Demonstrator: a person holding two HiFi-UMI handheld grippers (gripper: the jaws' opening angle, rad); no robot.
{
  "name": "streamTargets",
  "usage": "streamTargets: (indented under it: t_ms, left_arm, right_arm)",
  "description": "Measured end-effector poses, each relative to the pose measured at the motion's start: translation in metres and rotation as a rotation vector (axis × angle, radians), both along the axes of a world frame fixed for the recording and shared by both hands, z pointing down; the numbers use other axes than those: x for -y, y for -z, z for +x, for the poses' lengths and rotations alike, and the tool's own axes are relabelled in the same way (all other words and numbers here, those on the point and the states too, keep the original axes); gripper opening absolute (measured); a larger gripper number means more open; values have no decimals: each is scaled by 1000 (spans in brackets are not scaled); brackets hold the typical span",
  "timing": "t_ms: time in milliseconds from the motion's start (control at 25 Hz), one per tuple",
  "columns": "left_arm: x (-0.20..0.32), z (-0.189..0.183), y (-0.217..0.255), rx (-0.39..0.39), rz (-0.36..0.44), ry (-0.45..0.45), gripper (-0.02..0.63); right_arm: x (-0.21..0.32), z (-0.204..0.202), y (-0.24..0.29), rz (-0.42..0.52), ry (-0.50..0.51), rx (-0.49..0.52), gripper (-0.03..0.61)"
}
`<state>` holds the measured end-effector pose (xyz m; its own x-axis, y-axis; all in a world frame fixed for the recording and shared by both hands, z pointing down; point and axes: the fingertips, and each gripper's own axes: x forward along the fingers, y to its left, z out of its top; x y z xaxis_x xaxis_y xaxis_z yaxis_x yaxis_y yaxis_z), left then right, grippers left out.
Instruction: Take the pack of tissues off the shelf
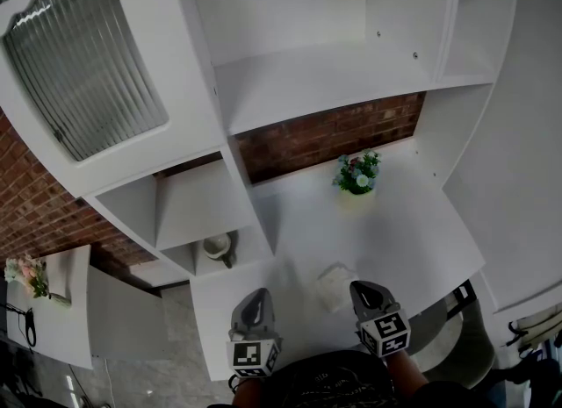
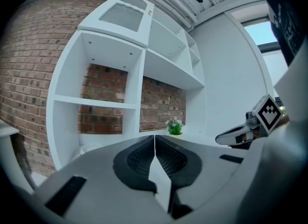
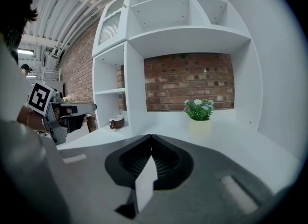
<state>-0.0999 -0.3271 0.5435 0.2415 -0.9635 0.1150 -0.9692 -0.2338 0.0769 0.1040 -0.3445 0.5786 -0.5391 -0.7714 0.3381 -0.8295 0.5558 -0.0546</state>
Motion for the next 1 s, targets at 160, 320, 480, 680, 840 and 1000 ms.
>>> streamTargets:
  t_ms: [160, 320, 480, 680, 840, 1000]
  left_arm:
    - [0, 1, -1, 3, -3, -2, 12]
    - [0, 1, -2, 5, -5, -2, 11]
    - [1, 0, -2, 6, -5, -1, 12]
    - [0, -2, -5, 7, -10, 4, 11]
    - [0, -5, -5, 3, -11, 9, 11]
    - [-2, -7, -5, 0, -13, 10, 11]
  right_arm:
    - [0, -2, 2, 3, 4, -2, 5]
    - [-1, -1, -4, 5, 11, -4, 5]
    - [-2, -4, -3, 8, 16, -1, 5]
    - [-3, -11, -5, 8, 38, -8, 5]
    - [-4, -12, -8, -2, 42, -18, 5]
    - [-7, -15, -4, -16, 44, -16, 5]
